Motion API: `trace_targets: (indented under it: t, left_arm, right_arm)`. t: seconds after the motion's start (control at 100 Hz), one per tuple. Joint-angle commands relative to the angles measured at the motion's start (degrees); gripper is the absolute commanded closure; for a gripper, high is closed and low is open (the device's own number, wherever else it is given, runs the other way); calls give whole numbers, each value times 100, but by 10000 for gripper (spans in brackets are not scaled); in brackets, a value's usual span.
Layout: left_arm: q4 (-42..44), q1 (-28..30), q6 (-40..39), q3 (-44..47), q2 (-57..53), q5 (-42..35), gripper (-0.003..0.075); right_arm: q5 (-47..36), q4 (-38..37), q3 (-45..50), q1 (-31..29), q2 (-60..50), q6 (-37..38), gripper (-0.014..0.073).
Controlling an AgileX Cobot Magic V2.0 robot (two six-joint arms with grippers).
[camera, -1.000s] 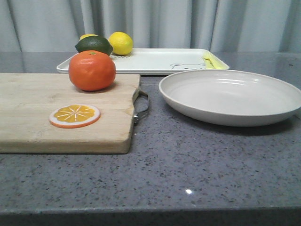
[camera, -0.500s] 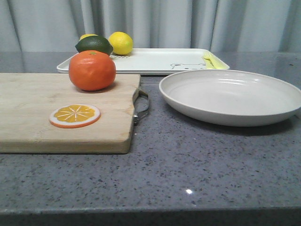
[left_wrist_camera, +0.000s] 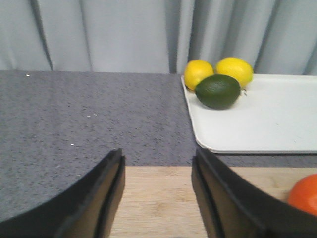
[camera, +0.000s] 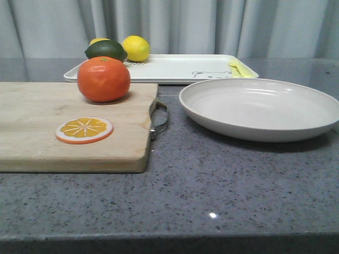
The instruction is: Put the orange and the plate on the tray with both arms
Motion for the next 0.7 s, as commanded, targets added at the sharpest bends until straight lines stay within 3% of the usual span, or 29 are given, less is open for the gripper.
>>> trace_targets:
  t: [0.0,0.2,0.42,0.69]
  left_arm:
    - [3,-314,-17,-466,223,-36,309]
    - [3,-1065,-17,-1238,1012,347,248]
    - [-351,-1648,-17,-2168,1954,1135,102]
    - [-347,-2132,-17,-3315,3089,2093,99]
  right_arm:
    - [-442,-67,-208,-21,-16,-12,652]
    - [-619,-67,-208,-21,-16,-12,652]
    - [-657,-67,-208,-21,-16,-12,652]
    - [-768,-67,-208,-21,-16,-12,652]
